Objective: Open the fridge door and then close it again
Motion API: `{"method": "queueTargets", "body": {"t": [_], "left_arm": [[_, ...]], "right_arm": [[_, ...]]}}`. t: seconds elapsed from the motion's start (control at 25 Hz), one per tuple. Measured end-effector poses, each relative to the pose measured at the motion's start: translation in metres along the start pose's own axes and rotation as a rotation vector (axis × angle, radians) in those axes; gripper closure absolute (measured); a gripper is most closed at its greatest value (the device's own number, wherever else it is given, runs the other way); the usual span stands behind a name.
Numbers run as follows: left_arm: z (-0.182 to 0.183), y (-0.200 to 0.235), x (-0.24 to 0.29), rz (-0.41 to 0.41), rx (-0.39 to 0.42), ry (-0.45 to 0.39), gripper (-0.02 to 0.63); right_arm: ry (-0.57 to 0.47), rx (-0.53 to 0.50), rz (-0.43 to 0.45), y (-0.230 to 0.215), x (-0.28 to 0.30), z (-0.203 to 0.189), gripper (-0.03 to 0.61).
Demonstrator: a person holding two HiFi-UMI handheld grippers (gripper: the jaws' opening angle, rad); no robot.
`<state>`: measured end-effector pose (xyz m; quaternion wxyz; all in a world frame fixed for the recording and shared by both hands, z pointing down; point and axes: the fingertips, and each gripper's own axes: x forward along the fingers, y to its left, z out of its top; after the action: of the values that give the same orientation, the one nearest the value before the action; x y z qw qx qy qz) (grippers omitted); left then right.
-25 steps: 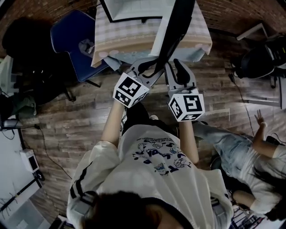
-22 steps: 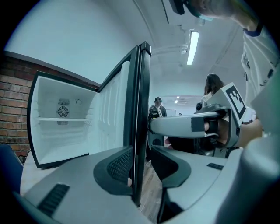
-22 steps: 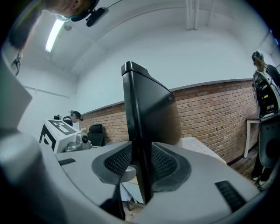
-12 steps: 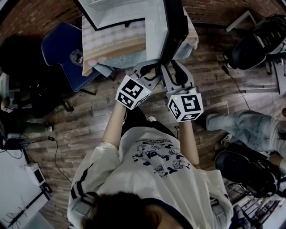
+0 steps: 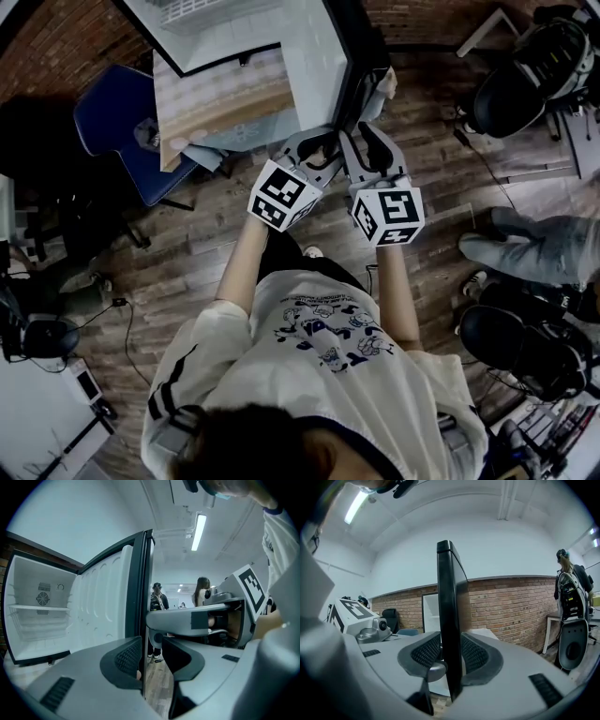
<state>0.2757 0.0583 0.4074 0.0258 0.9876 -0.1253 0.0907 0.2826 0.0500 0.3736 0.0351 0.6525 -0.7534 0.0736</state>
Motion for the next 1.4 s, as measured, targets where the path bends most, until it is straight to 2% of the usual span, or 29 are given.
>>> {"method": "queueTargets", "body": {"t": [0.6,0.88,1.4], "left_arm": [[0.002,-0.006,0.012,0.017,-0.005,-0.004,0.471],[0.003,-0.01,0.015,0.005,-0.005,-0.005,0.471],[0.002,-0.013,0.007,0.023,-0.033,-0.007,0.471]], "right_arm": [[0.004,-0.02,0.009,-0.018,0.005,0.005,0.439],[-0.006,-0.004,-0.02,-0.043,0.001,0.005,0.443],[-0.006,-0.074,-0.023,-0.086,-0.006,0.009,0.448]]}}
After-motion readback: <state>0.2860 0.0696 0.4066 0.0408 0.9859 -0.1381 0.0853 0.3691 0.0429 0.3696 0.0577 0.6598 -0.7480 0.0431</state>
